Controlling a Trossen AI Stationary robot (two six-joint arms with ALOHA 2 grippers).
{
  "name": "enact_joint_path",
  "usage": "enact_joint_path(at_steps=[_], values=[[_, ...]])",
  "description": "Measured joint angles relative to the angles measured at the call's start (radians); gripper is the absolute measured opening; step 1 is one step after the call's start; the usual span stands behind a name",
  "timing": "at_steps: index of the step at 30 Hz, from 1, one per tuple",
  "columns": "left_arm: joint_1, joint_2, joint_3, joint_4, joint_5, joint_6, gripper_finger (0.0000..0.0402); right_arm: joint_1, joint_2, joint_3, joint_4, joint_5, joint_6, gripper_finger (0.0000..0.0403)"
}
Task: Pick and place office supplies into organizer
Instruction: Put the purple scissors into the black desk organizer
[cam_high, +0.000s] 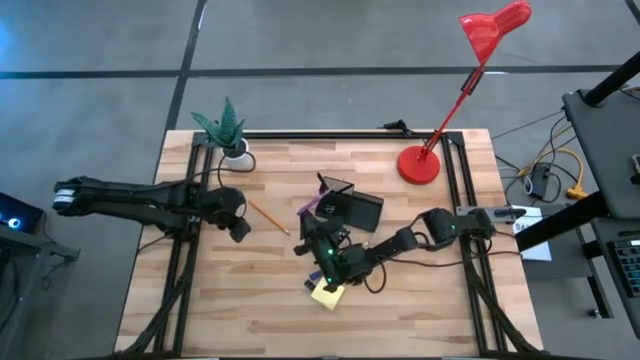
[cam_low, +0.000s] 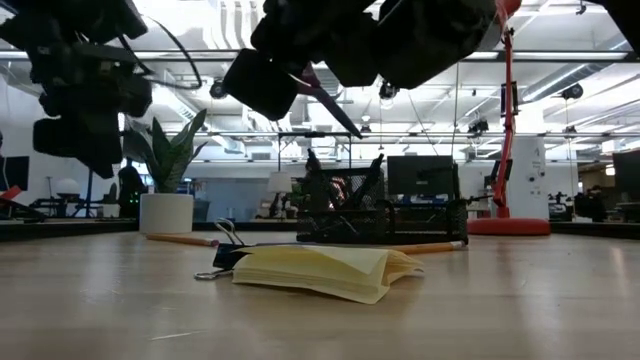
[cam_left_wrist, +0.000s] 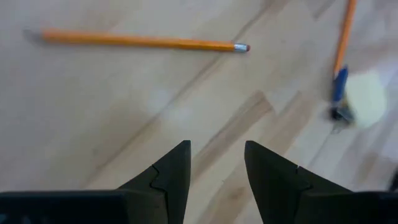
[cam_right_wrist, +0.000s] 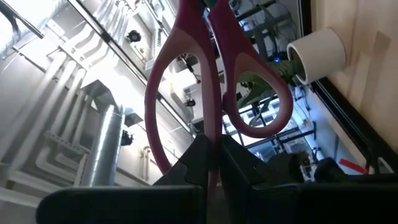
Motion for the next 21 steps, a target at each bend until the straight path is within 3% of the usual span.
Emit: enact_joint_path(at_steps=[18, 21], values=[[0.001, 0.274, -0.019, 0.269, -0.012, 0.042, 0.0136, -0.001, 0.0, 0.015, -0.007, 0.042, 0.053, 0.0013], [0.008, 0.328, -0.021, 0.262, -0.078, 0.101, 0.0136, -0.001, 0.0, 0.004, -0.007, 0.047, 0.09, 0.0013]])
